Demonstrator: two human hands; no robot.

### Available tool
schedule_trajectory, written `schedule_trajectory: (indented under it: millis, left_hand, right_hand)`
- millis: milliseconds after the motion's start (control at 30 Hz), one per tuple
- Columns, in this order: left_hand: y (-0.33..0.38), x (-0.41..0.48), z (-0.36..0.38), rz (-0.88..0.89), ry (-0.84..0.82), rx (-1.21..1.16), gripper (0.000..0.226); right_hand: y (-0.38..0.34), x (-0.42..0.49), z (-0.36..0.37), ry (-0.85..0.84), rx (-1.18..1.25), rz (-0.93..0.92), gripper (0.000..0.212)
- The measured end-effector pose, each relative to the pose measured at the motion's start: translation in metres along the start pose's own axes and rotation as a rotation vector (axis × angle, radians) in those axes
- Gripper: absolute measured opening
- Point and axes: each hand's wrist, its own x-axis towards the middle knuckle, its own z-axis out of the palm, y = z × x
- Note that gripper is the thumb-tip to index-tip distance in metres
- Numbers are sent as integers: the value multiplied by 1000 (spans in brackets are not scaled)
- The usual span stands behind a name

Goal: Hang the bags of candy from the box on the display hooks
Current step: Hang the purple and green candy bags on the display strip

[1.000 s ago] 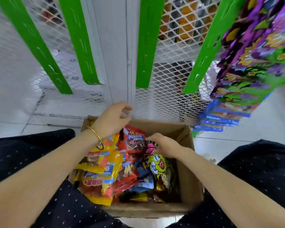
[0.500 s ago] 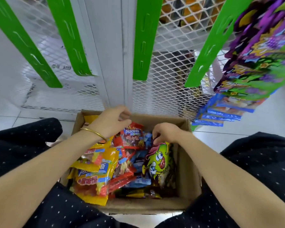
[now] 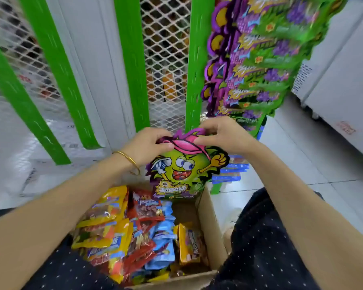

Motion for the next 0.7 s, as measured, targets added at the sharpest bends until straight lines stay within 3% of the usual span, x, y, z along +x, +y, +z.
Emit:
schedule_trajectory:
  millis: [100, 200, 333, 433, 500, 633, 700]
  left_hand:
    - [52, 16, -50, 82, 49, 16, 5]
    - [105, 34, -99, 129, 22, 108, 10]
    - [187, 61, -168, 184, 15, 120, 34]
    - [257, 92, -216, 315, 156, -118, 33]
    - [304, 113, -241, 409, 249, -267, 22]
    - [375, 159, -277, 520, 409, -349, 25]
    - [396, 186, -291, 510, 420, -374, 22]
  right_hand:
    - [-36, -5, -50, 136, 45, -37, 25]
    - [-74, -8, -103, 239, 79, -110, 4]
    - [-116, -2, -183, 400, 55, -187, 35]
    - [-144, 4, -252, 516, 83, -243, 29]
    - [-162, 6, -294, 582, 140, -302, 37]
    - [-188, 18, -363, 706, 182, -418, 9]
    - [-197, 28, -394, 752, 125, -457, 18]
